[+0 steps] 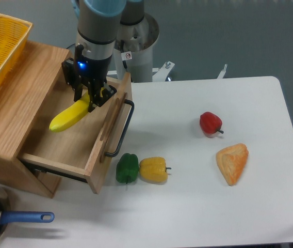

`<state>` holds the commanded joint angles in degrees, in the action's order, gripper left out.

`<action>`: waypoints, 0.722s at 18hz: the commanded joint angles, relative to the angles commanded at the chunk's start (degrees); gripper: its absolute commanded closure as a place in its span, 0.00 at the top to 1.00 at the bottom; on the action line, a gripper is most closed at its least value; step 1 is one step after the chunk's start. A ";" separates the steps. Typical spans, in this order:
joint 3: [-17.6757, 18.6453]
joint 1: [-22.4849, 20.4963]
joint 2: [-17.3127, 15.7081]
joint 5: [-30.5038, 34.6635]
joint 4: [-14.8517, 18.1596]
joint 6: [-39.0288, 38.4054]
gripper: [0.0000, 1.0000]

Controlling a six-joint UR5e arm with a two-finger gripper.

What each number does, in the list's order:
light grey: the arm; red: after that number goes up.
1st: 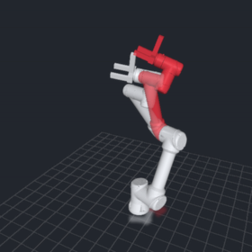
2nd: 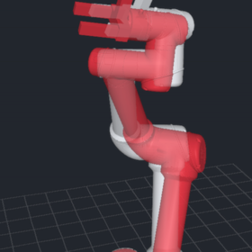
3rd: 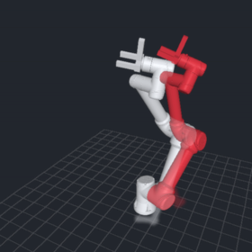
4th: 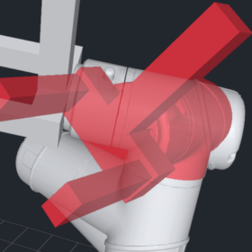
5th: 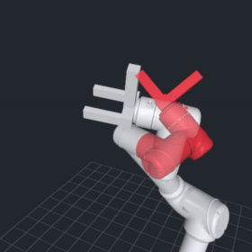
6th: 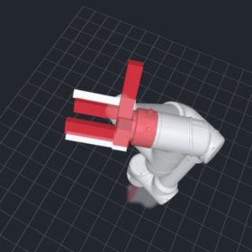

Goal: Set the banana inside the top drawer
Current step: 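Lower the banana down into the open wooden drawer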

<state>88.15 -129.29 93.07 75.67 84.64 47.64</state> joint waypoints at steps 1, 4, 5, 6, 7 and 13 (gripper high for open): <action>0.00 0.09 0.00 0.35 0.53 0.00 0.32; 0.09 0.96 0.09 3.25 1.32 -0.09 0.32; 0.26 1.58 0.00 4.04 1.41 -0.09 0.32; 0.26 1.59 -0.09 4.22 1.50 -0.17 0.32; 0.26 1.59 -0.09 4.22 1.58 -0.44 0.32; 0.44 2.55 0.00 4.58 1.41 -4.30 0.32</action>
<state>88.59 -126.74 93.08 80.24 86.05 43.34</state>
